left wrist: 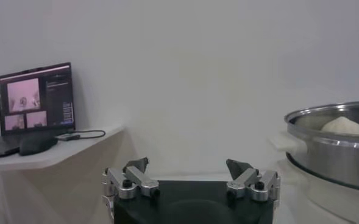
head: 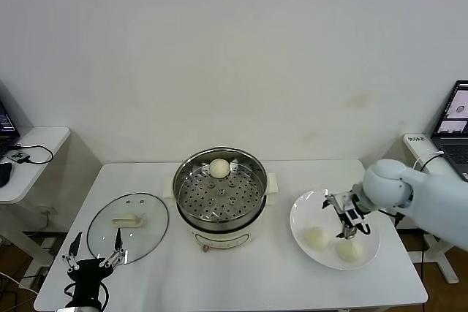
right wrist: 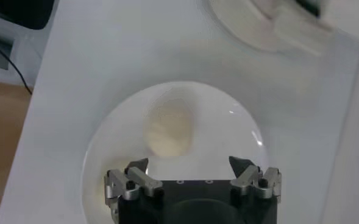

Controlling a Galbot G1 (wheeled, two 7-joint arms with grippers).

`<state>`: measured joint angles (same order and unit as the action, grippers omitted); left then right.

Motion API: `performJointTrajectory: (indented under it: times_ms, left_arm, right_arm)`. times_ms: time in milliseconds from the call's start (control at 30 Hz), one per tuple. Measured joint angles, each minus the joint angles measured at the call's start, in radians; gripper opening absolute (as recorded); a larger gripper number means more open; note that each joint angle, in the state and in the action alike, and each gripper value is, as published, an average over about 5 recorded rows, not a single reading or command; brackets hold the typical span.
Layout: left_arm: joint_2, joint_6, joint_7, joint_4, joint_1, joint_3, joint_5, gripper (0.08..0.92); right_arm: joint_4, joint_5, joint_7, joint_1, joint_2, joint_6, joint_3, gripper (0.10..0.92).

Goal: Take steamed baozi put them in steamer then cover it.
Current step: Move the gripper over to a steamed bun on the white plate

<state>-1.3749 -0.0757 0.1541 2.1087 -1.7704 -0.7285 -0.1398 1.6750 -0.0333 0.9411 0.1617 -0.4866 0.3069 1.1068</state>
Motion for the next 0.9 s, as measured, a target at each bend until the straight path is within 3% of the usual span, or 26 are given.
performJointTrajectory:
  times_ms: [600,900]
  left_arm:
    - [0.000,-0.001,0.000,-0.012,0.005,-0.007,-0.002,0.823]
    - [-0.004,-0.003,0.000,-0.016,0.008,-0.008,-0.002,0.823]
  right_arm:
    - [-0.098,-0.034,-0.048,-0.162,-0.080,-0.006,-0.087,0.821]
    - [-0.134,-0.040,-0.054,-0.189,-0.112,-0.001,-0.102,0.753]
